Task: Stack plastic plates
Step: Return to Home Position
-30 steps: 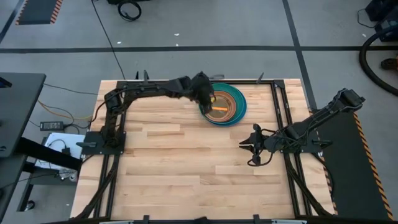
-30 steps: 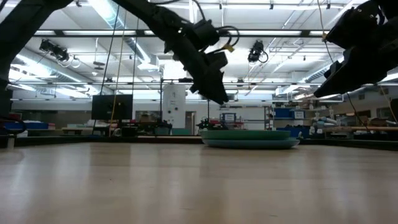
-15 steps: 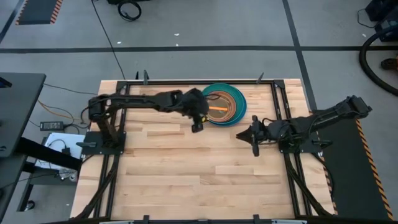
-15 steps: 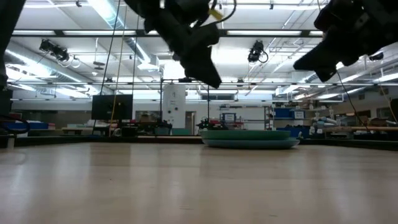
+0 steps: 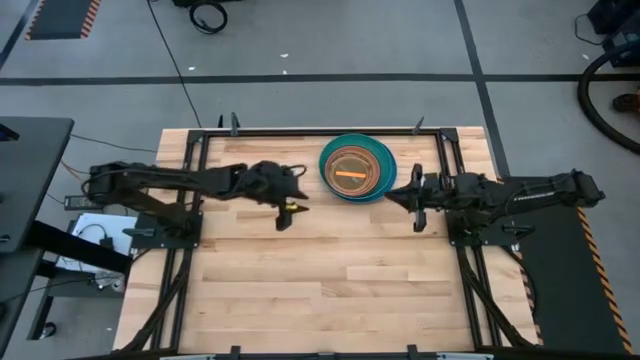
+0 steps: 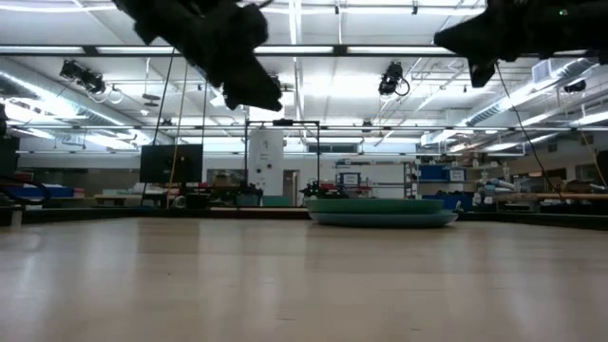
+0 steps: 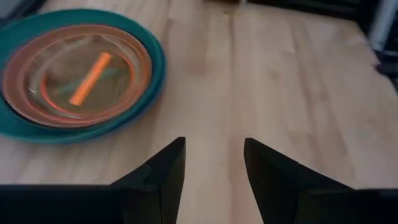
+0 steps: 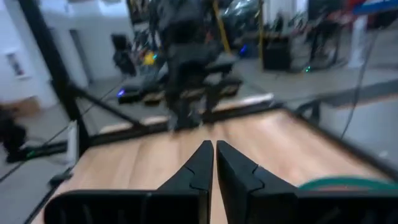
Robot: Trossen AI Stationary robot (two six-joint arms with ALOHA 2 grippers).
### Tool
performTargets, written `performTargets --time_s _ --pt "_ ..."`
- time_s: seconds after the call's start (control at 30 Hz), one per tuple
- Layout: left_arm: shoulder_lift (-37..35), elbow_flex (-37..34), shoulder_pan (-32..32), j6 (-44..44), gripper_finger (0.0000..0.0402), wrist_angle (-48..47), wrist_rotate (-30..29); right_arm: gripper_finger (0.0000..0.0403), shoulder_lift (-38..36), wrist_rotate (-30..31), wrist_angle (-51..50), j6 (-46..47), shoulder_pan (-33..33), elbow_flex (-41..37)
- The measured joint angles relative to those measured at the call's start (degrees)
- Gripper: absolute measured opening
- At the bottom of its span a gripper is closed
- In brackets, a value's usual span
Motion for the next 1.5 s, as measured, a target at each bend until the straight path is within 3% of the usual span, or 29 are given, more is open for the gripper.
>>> performTargets --time_s 0.13,0.27,0.6,0.9,0.97,1.3,1.5 --pt "-7.08 -6.34 -2.27 -1.33 0.0172 2.24 0.2 0.0029 -3.4 4.39 0.21 -2.51 -0.57 0.06" --pt "-13.62 -13.74 -4.71 -3.12 0.0172 5.08 -0.26 0.0029 -6.18 7.54 -2.45 0.84 -0.53 -0.08" --pt "-28.24 -27.46 -11.11 -5.88 0.0172 10.25 -2.74 0.0029 -9.76 7.44 -9.98 8.12 -0.65 -0.43" --pt "-43.21 -39.2 -12.44 -7.48 0.0172 11.12 -2.56 0.0029 -14.65 10.87 2.95 12.35 -1.16 -12.02" --pt "-47.08 -40.96 -12.46 -8.1 0.0172 11.21 -2.33 0.0029 -16.9 10.99 8.39 13.03 -1.23 -15.72" --pt "-62.89 -45.76 -12.5 -7.5 0.0172 2.11 -2.0 0.0029 -21.06 13.82 6.36 12.73 -1.12 -16.3" --pt "-72.26 -45.65 -12.52 -7.33 0.0164 -4.55 -2.01 0.0029 -20.97 20.96 1.63 11.31 -1.12 -16.3"
